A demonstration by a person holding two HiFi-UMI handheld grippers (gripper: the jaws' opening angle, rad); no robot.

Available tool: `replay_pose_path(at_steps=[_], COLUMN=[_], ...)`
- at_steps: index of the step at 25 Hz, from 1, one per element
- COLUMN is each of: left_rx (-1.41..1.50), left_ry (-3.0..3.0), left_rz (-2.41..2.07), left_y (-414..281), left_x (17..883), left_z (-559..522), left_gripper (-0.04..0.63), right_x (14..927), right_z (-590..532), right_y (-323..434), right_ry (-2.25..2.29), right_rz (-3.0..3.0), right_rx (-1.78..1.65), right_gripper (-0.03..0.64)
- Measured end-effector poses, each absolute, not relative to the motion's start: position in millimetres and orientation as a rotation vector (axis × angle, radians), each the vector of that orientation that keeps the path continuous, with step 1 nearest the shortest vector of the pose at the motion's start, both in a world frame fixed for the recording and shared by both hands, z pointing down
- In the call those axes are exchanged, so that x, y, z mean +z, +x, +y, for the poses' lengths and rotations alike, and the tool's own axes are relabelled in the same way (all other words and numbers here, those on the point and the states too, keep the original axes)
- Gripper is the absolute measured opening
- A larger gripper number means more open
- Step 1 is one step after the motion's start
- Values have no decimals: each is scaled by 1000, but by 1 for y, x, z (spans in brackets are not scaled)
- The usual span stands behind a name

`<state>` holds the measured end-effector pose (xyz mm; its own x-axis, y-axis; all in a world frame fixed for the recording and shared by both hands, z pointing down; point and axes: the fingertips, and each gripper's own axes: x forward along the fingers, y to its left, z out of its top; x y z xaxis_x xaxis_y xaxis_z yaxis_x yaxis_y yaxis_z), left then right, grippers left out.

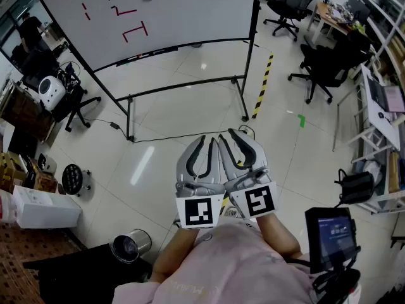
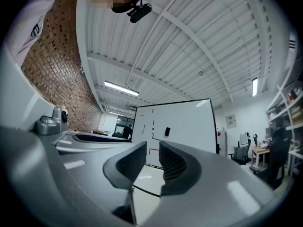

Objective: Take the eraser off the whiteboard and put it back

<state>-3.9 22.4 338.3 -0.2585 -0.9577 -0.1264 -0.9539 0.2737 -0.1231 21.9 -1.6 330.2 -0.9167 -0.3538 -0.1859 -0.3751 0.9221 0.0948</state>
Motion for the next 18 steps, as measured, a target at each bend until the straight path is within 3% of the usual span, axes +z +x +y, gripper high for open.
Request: replay_pose_path(at_steps=[9,18], left_rx=[-53,-12], left_ry=[-1776,-1735], left_rz=[2383,2395], left_y=[-2,-172], left_x=[354,362], left_z=[-32,-131], left_gripper=[27,9], right_x=[349,354], right_z=[-56,-154], right_y=[20,-153], right_ry=[-494,-428], right_rz=[2938,2927], right_rx=[129,204], right_gripper=[71,66])
